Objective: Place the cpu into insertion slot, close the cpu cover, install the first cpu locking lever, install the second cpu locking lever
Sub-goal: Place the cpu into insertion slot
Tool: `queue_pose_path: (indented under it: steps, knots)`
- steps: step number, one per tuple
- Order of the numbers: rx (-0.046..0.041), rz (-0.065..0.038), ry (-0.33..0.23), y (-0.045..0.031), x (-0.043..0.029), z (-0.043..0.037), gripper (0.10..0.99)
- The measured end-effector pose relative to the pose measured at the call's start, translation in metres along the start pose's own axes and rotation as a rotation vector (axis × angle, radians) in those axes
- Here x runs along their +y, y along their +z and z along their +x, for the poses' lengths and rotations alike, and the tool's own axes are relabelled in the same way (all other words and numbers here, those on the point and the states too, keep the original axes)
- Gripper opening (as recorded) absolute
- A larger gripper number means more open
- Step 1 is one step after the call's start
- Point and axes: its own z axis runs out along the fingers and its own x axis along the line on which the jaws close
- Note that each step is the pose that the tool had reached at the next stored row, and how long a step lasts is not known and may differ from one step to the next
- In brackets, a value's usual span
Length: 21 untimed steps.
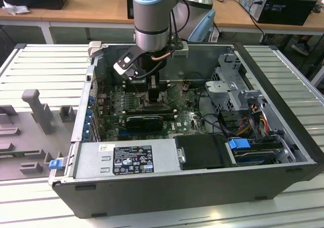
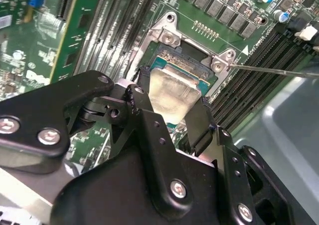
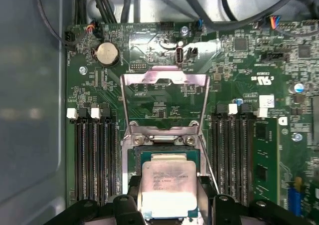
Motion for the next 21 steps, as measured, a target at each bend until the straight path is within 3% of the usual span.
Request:
queue_pose_path:
  steps: [11, 17, 18, 21]
  knots:
    - [0.0, 0.0, 0.0, 0.013, -0.0014, 0.0046, 0.529]
    - [0.0003, 0.0, 0.0, 0.0141, -0.0014, 0.0047, 0.537]
    - [0.0, 0.0, 0.0, 0.0139, -0.0014, 0.0047, 0.6]
    - [0.0002, 0.0, 0.0, 0.013, -0.0014, 0.0047, 0.6]
